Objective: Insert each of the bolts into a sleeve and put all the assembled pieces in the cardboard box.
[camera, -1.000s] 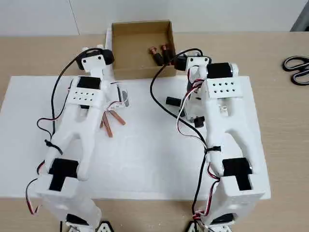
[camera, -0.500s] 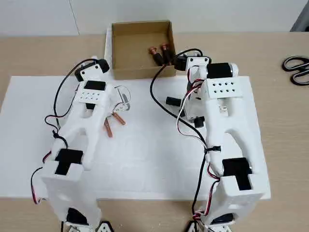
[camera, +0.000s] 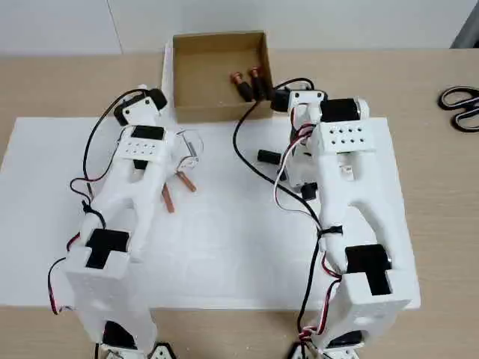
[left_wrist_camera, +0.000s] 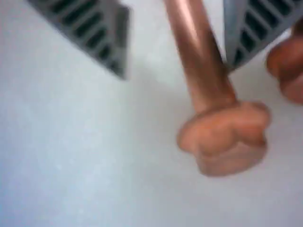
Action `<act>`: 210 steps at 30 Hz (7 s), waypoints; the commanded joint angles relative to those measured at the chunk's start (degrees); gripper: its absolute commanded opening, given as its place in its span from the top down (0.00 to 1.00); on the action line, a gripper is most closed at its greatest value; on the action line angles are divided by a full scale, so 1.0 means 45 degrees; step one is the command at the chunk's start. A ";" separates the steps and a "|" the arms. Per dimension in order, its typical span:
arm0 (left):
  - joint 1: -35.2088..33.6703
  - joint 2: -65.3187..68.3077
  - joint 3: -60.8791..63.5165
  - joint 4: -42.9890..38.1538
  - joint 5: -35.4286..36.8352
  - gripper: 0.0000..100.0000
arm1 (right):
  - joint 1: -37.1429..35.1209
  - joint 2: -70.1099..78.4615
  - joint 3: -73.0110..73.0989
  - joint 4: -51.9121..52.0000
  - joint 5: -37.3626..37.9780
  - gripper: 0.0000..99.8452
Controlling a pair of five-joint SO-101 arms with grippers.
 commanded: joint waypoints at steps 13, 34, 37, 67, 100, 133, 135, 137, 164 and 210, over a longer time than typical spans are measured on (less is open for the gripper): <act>0.0117 0.0703 -0.2139 0.0606 0.0098 1.00 | 0.0029 -0.0772 -0.0059 -0.0088 0.0078 1.00; 0.0527 -0.2559 -0.7473 0.8733 -0.6896 0.99 | 0.0049 -0.0830 -0.0059 -0.0088 0.0098 1.00; 0.0567 -0.5040 -0.6222 0.8733 -0.6896 0.99 | 0.0049 -0.0850 -0.0059 -0.0068 0.0098 1.00; -0.1895 -1.3382 1.1888 0.1309 -1.0960 0.99 | -0.0010 -0.0811 -0.0059 0.0029 0.0020 1.00; -0.1856 -0.9846 1.0051 0.0938 -1.0999 0.93 | 0.0010 -0.0811 -0.0059 0.0029 0.0020 1.00; -0.1797 -0.7893 0.8664 0.1114 -1.0628 0.99 | 0.0010 -0.0791 -0.0059 0.0029 0.0020 1.00; -0.1797 -0.7893 0.8195 0.1621 -1.0628 0.99 | 0.0010 -0.0850 -0.0059 0.0029 0.0059 1.00; -0.1797 -0.7893 0.7512 0.2227 -1.0628 0.99 | -0.0010 -0.0889 -0.0059 0.0029 0.0078 1.00; -0.1797 -0.9455 -0.1475 0.7189 -0.5392 0.99 | -0.1104 -0.8586 0.0313 -0.0029 0.0098 1.00; 0.5607 -1.1976 0.1612 0.1074 -0.2501 0.99 | -0.4894 -2.0835 1.6762 -0.9719 -0.2813 1.00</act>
